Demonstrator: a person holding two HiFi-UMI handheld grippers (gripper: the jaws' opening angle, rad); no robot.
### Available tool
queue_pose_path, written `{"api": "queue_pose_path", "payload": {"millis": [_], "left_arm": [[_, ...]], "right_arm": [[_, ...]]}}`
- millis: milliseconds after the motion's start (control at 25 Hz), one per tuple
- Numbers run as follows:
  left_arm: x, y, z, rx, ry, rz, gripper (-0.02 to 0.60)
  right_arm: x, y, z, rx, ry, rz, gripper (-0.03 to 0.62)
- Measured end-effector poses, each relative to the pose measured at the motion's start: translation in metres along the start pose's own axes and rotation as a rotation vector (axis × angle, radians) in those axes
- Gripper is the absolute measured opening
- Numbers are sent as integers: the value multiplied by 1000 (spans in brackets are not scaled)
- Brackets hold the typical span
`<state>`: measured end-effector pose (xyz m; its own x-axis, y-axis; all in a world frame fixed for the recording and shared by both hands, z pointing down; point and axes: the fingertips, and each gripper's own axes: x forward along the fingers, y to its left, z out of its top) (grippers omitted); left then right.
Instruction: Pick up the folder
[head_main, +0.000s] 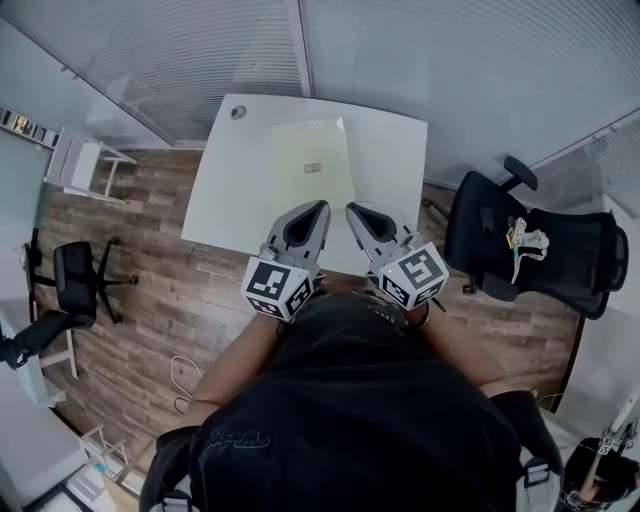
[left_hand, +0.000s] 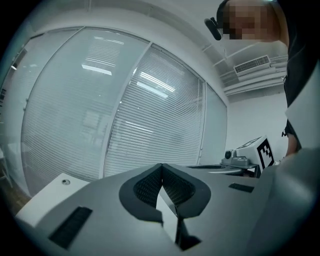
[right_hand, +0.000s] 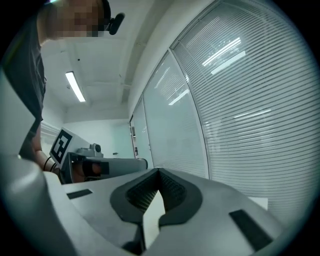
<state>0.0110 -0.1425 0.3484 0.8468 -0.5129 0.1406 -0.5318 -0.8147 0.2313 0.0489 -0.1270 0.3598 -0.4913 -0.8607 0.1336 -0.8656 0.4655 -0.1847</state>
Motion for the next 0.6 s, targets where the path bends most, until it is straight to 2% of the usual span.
{"api": "queue_pose_path", "payload": {"millis": [360,600], "left_arm": [[-20,79,13,8,21,-65,11],[-26,107,7,-10,39,-81,11]], "right_arm": [[71,17,2,33,-12,-120,18],[92,22,-10,39,37,-176,18]]}}
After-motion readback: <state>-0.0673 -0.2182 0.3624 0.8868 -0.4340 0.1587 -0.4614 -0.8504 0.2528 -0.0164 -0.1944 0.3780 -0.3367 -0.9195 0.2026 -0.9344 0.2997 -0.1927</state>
